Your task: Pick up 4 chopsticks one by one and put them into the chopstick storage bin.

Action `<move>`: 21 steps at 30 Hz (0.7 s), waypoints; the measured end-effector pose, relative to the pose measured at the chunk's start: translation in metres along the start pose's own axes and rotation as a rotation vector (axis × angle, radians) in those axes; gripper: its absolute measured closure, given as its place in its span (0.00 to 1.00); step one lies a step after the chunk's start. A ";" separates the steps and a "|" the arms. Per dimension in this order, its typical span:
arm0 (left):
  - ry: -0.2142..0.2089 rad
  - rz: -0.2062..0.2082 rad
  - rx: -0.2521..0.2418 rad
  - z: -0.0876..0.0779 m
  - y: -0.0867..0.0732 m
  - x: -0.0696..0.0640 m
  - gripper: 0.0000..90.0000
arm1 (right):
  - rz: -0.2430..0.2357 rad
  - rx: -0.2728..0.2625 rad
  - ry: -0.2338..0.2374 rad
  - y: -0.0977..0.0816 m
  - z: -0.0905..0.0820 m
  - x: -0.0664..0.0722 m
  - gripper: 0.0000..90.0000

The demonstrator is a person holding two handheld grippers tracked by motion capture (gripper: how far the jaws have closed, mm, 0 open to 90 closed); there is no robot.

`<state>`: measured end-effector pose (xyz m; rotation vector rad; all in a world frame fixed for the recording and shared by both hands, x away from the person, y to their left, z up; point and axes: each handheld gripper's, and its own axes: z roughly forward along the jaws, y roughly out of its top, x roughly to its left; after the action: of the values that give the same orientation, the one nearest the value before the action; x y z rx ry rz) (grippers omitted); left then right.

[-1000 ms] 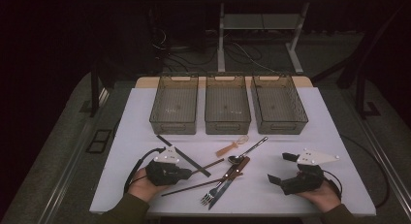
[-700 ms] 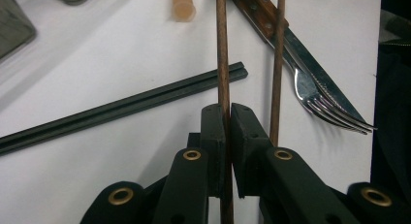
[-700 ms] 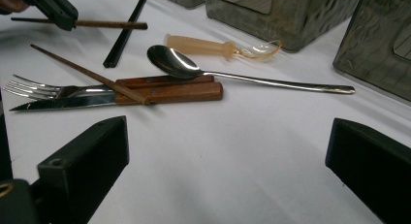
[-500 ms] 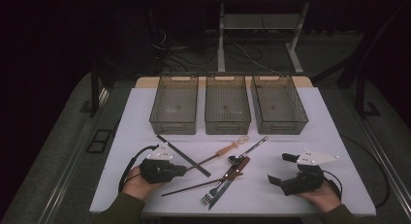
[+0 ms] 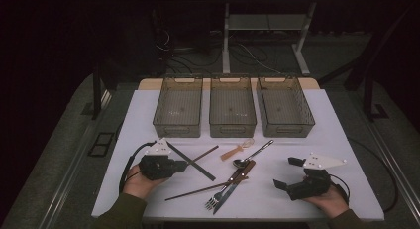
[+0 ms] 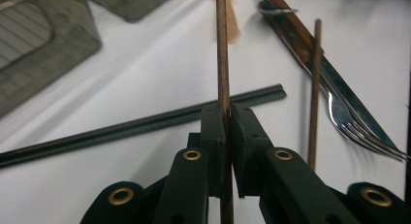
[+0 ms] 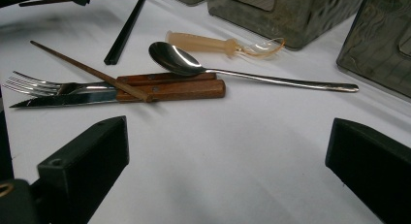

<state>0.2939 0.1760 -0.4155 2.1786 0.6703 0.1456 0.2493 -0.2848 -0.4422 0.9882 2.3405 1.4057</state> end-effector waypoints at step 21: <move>0.083 -0.084 -0.052 -0.003 0.021 0.024 0.94 | 0.003 0.002 0.003 0.000 0.001 0.000 0.02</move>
<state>0.3222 0.1798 -0.4002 2.0999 0.7953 0.2082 0.2495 -0.2839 -0.4427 0.9909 2.3441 1.4076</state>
